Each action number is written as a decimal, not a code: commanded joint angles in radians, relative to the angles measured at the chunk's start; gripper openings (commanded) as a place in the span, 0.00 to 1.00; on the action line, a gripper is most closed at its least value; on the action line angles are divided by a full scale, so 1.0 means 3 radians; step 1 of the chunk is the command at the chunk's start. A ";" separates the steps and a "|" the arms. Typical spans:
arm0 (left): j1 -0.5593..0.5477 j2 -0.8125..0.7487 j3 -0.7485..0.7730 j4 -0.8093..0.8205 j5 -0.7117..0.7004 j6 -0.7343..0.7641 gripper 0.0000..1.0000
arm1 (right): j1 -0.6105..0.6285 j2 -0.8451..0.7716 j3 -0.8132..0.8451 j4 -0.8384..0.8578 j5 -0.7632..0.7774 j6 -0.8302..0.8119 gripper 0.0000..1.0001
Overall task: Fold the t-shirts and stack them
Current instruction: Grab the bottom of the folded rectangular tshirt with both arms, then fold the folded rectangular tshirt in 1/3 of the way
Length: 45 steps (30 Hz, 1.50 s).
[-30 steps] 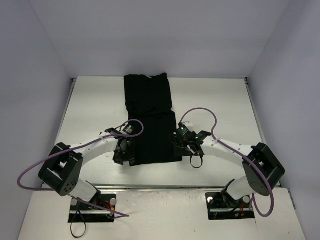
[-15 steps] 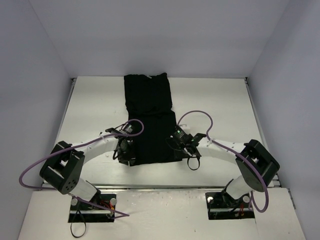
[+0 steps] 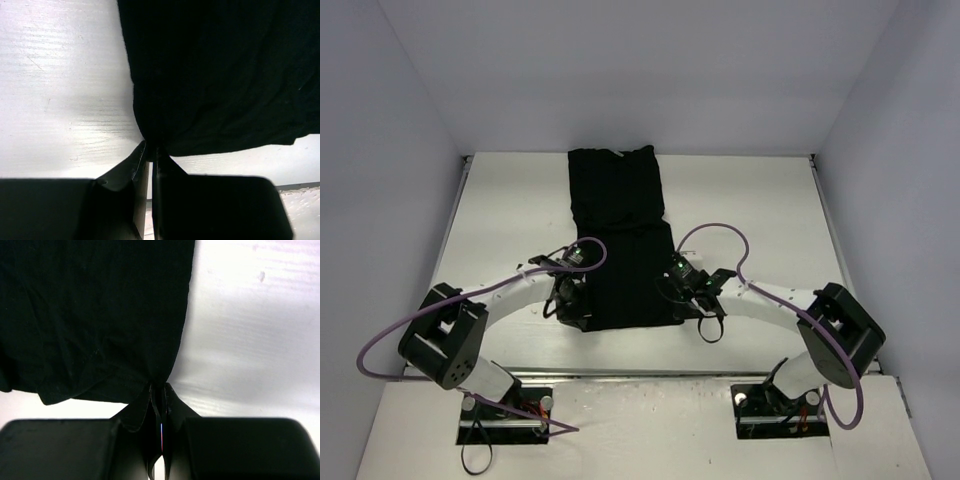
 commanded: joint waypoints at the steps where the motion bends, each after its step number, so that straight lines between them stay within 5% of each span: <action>1: -0.0028 -0.0356 0.0087 -0.0237 0.0003 0.0089 0.00 | 0.0027 -0.0229 0.0127 -0.0439 0.0091 -0.0110 0.00; 10: -0.0048 -0.1170 -0.0252 -0.0720 0.0161 -0.0065 0.00 | 0.0152 -0.0722 -0.0026 -0.0742 0.0011 -0.0013 0.00; 22: -0.0100 -0.1942 0.0185 -0.1638 0.0273 -0.0163 0.00 | 0.0298 -0.1082 0.0650 -0.1535 0.0097 0.0024 0.00; 31: 0.0082 -0.1364 0.0819 -0.1526 -0.0370 0.0058 0.00 | 0.0051 -0.0394 0.1375 -0.1599 0.0089 -0.0416 0.00; 45: 0.0828 -0.0124 0.1836 -0.0786 -0.0300 0.0692 0.00 | -0.0705 0.0866 0.2847 -0.1599 -0.0139 -0.1273 0.00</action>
